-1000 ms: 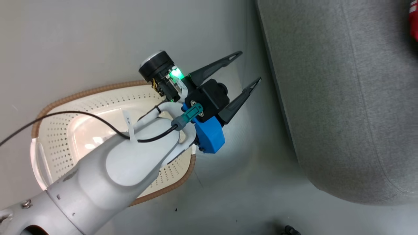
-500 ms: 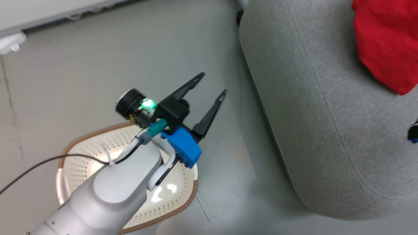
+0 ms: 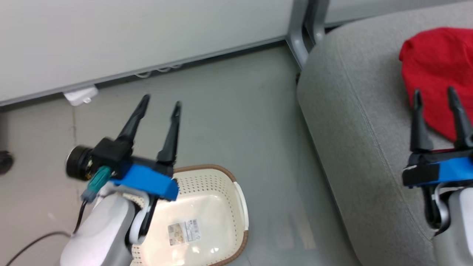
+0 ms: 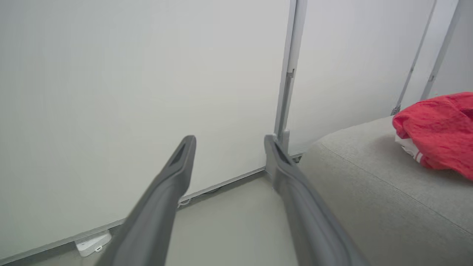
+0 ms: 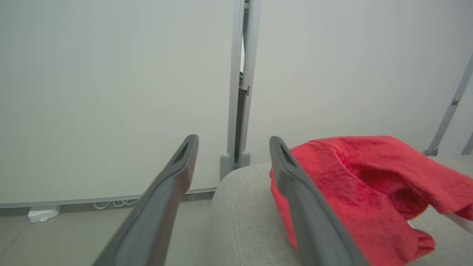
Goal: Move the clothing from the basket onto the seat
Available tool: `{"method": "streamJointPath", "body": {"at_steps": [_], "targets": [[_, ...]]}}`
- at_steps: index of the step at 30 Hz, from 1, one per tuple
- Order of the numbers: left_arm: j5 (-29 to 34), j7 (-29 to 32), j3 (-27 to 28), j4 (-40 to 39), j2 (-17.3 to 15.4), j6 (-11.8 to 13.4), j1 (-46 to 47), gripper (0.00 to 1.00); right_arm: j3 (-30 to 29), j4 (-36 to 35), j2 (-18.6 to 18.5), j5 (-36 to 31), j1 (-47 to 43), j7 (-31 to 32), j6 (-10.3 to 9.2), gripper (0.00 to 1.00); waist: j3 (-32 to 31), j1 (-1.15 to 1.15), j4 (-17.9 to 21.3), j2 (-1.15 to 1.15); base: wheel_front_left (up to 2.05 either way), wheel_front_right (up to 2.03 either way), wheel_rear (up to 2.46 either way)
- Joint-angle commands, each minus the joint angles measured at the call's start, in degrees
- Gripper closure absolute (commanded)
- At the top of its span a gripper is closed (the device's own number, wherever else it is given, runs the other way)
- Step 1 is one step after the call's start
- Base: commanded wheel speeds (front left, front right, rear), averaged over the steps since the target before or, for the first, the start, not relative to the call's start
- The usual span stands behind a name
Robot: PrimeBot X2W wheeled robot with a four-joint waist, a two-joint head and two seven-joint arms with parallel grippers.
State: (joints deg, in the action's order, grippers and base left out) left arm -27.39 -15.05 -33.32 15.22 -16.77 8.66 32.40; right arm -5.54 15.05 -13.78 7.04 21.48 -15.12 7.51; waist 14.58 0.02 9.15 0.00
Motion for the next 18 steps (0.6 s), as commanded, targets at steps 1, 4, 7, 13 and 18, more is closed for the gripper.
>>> {"method": "streamJointPath", "body": {"at_steps": [1, 4, 7, 13, 18], "targets": [[2.7, -0.2, 5.6, -1.7, 0.8, -0.7, -5.4, 0.0, 2.2, -1.3, 1.1, 0.2, -2.3, 0.0, -0.05, 0.0, -3.6, -0.02, -3.6, 0.0, 0.0, 0.0, 0.0], [4.8, -0.2, 10.3, -3.0, 2.0, -1.6, -9.3, 0.0, 3.5, -2.3, 2.0, 0.3, -3.5, 0.0, -0.04, 0.0, -5.1, -0.02, -5.1, 0.0, 0.0, 0.0, 0.0], [6.8, -0.2, 14.8, -4.1, 3.3, -2.7, -12.9, 0.0, 5.1, -2.8, 2.8, 0.4, -4.9, 0.0, -0.04, 0.0, -6.3, -0.02, -6.3, 0.0, 0.0, 0.0, 0.0], [10.8, -0.2, 21.2, -5.1, 6.2, -5.9, -19.4, 0.0, 7.2, -3.2, 4.1, 1.1, -7.9, 0.0, -0.05, 0.0, -8.9, -0.02, -7.9, 0.0, 0.0, 0.0, 0.0], [13.2, -0.2, 25.4, -4.7, 8.7, -8.3, -23.6, 0.0, 7.6, -2.8, 5.2, 1.6, -11.4, 0.0, -0.04, 0.0, -10.8, -0.02, -8.6, 0.0, 0.0, 0.0, 0.0]]}}
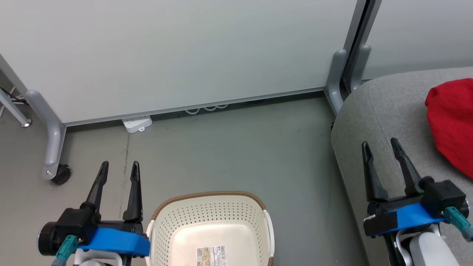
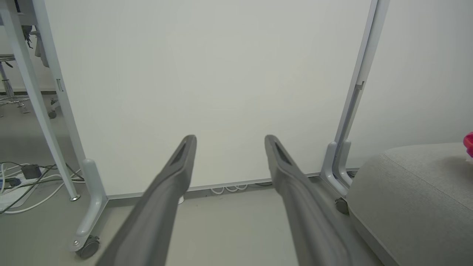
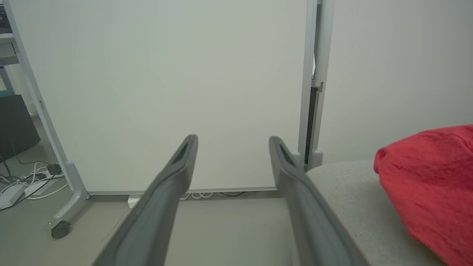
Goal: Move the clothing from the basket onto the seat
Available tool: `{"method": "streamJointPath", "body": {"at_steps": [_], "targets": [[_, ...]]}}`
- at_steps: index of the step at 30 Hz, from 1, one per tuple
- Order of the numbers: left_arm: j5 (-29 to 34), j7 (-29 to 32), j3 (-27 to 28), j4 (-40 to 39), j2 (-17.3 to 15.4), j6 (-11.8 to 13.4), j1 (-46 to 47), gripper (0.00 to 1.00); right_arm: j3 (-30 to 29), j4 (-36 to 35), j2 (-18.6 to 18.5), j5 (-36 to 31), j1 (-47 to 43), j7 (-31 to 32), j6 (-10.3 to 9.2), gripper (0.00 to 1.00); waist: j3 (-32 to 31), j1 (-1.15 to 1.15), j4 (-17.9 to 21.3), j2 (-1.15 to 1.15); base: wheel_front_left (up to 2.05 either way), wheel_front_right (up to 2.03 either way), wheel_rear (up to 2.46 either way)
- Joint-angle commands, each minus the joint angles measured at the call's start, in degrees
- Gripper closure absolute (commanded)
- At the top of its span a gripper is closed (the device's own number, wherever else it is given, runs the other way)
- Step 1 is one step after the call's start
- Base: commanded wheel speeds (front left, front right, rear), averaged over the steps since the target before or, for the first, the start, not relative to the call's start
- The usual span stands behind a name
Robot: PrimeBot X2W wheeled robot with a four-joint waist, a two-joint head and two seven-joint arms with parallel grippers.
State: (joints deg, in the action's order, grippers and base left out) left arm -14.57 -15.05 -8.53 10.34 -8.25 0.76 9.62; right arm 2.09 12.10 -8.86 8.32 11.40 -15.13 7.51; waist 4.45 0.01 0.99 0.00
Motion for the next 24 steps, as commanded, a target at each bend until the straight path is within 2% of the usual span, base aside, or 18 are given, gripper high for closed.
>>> {"method": "streamJointPath", "body": {"at_steps": [1, 13, 24], "targets": [[0.8, -0.2, 1.3, 0.3, 0.5, -0.9, -1.4, 0.0, -0.2, 0.3, 0.5, 0.4, -2.0, 0.0, -0.05, 0.0, -1.1, -0.01, -0.5, 0.0, 0.0, 0.0, 0.0], [3.9, -0.2, 6.0, 3.0, 3.9, -5.3, -5.1, 0.0, -1.5, 2.1, 2.0, 0.5, -7.5, 0.0, -0.04, 0.0, -4.1, -0.01, -1.1, 0.0, 0.0, 0.0, 0.0], [5.5, -0.2, 7.6, 4.9, 4.8, -6.9, -5.5, 0.0, -2.2, 2.6, 2.6, 0.2, -8.4, 0.0, -0.04, 0.0, -5.2, -0.01, -1.3, 0.0, 0.0, 0.0, 0.0]]}}
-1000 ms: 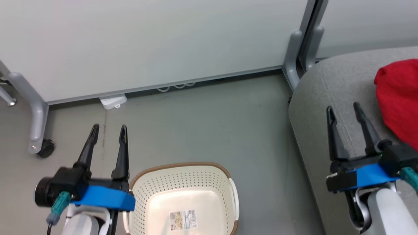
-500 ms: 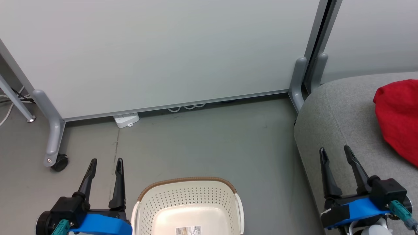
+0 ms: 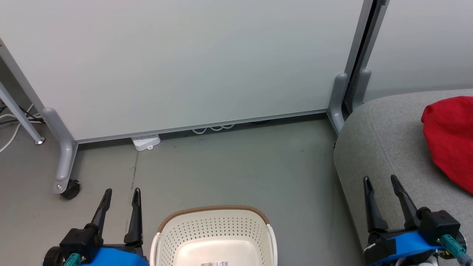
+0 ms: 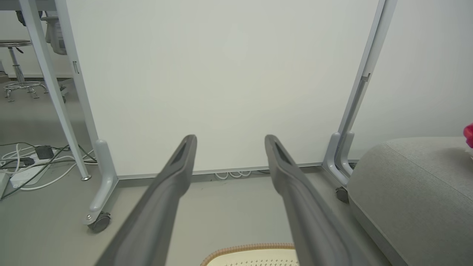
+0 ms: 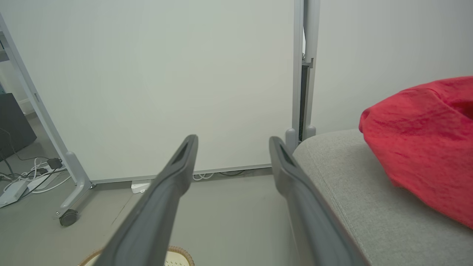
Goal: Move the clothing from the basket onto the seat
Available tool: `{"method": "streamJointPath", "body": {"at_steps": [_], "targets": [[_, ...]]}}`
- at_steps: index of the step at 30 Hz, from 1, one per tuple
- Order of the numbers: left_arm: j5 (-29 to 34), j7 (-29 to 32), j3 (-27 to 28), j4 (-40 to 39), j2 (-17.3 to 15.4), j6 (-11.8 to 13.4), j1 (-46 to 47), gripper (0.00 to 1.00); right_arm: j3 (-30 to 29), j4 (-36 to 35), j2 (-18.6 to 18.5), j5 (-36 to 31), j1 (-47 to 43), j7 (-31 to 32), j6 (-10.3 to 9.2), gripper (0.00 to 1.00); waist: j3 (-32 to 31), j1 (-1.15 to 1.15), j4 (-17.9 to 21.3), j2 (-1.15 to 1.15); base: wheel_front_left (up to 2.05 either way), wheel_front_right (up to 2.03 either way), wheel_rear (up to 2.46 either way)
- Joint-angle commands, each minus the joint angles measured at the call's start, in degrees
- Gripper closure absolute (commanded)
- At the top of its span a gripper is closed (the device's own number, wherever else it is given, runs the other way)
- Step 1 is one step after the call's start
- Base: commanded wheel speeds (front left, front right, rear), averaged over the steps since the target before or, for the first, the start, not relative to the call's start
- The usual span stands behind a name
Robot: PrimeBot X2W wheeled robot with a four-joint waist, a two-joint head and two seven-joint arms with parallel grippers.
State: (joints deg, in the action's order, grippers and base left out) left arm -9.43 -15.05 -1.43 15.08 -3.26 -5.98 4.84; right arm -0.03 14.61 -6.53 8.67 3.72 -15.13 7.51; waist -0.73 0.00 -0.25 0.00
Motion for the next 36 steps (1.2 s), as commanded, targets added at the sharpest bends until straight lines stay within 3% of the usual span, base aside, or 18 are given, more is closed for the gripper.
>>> {"method": "streamJointPath", "body": {"at_steps": [1, 9, 36], "targets": [[0.9, -0.2, 0.6, 0.4, -0.1, 0.1, -0.7, 1.0, -0.1, 0.2, 0.3, -0.2, -0.8, 0.0, -0.04, 1.0, 0.0, 0.0, 0.0, 0.0, 0.0, 0.0, 0.0], [-3.1, 1.7, 1.2, 2.6, 0.5, -0.1, -0.1, 1.0, -0.6, 1.9, 0.4, 3.7, -0.3, 1.3, 0.01, 1.0, 0.0, -0.01, 0.0, 0.0, 0.0, 0.0, 0.0], [-30.2, 8.1, 3.2, 0.9, 0.4, -0.6, 0.3, 1.0, -2.5, 0.7, 1.5, 30.7, 0.7, 8.1, 0.0, 1.0, 0.2, -0.01, 0.0, 0.0, 0.0, 0.0, 0.0]]}}
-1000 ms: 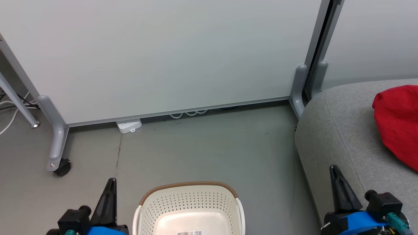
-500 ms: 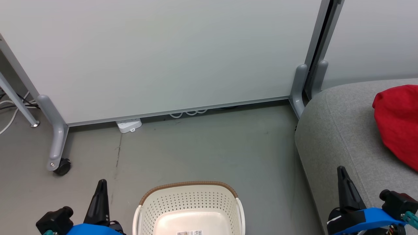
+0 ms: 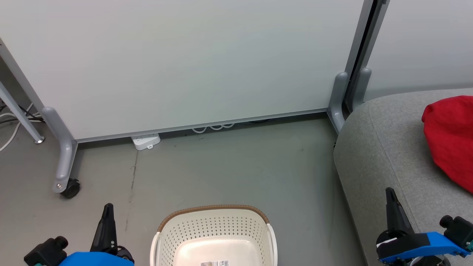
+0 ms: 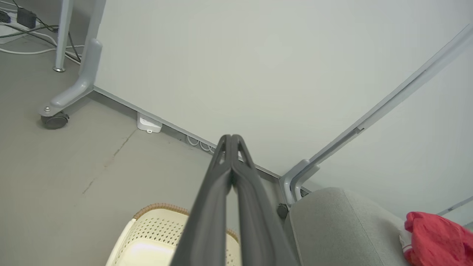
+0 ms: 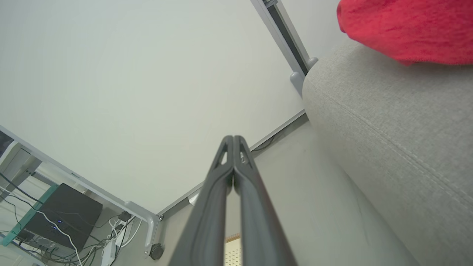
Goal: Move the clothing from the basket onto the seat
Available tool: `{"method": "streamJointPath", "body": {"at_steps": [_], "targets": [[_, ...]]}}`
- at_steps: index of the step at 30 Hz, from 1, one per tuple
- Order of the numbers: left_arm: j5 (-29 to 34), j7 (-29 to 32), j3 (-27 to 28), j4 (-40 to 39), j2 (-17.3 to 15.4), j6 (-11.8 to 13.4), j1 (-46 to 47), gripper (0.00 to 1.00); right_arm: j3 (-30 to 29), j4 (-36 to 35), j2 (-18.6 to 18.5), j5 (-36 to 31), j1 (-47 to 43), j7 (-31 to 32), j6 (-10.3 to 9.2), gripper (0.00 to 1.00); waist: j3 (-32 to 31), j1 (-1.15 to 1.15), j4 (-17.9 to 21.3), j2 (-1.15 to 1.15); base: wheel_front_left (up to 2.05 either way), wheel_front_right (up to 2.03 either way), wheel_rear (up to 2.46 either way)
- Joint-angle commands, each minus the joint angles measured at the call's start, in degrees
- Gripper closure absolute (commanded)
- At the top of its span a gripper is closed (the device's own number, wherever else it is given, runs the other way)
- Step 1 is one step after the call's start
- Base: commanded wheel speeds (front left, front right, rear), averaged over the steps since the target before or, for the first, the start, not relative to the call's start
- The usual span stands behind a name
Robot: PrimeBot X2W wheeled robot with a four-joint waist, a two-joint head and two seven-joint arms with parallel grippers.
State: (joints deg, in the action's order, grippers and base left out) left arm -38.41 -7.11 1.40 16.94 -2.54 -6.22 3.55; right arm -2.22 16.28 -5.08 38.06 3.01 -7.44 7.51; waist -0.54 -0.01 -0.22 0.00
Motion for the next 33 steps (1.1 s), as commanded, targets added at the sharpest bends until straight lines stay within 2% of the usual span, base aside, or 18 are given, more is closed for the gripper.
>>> {"method": "streamJointPath", "body": {"at_steps": [1, 33], "targets": [[-2.0, 0.4, 0.4, -1.0, -0.3, -0.4, 1.6, 1.0, -0.3, -1.0, 0.1, 2.2, 1.4, 0.6, 0.0, 1.0, 0.0, 0.0, 0.0, 0.0, 0.0, 0.0, 0.0], [-24.9, 6.3, 2.6, -2.0, -0.4, -0.8, 2.4, 1.0, -2.1, -1.7, 1.0, 25.1, 2.5, 6.5, -0.01, 1.0, 0.3, 0.01, 0.1, 0.0, 0.0, 0.0, 0.0]]}}
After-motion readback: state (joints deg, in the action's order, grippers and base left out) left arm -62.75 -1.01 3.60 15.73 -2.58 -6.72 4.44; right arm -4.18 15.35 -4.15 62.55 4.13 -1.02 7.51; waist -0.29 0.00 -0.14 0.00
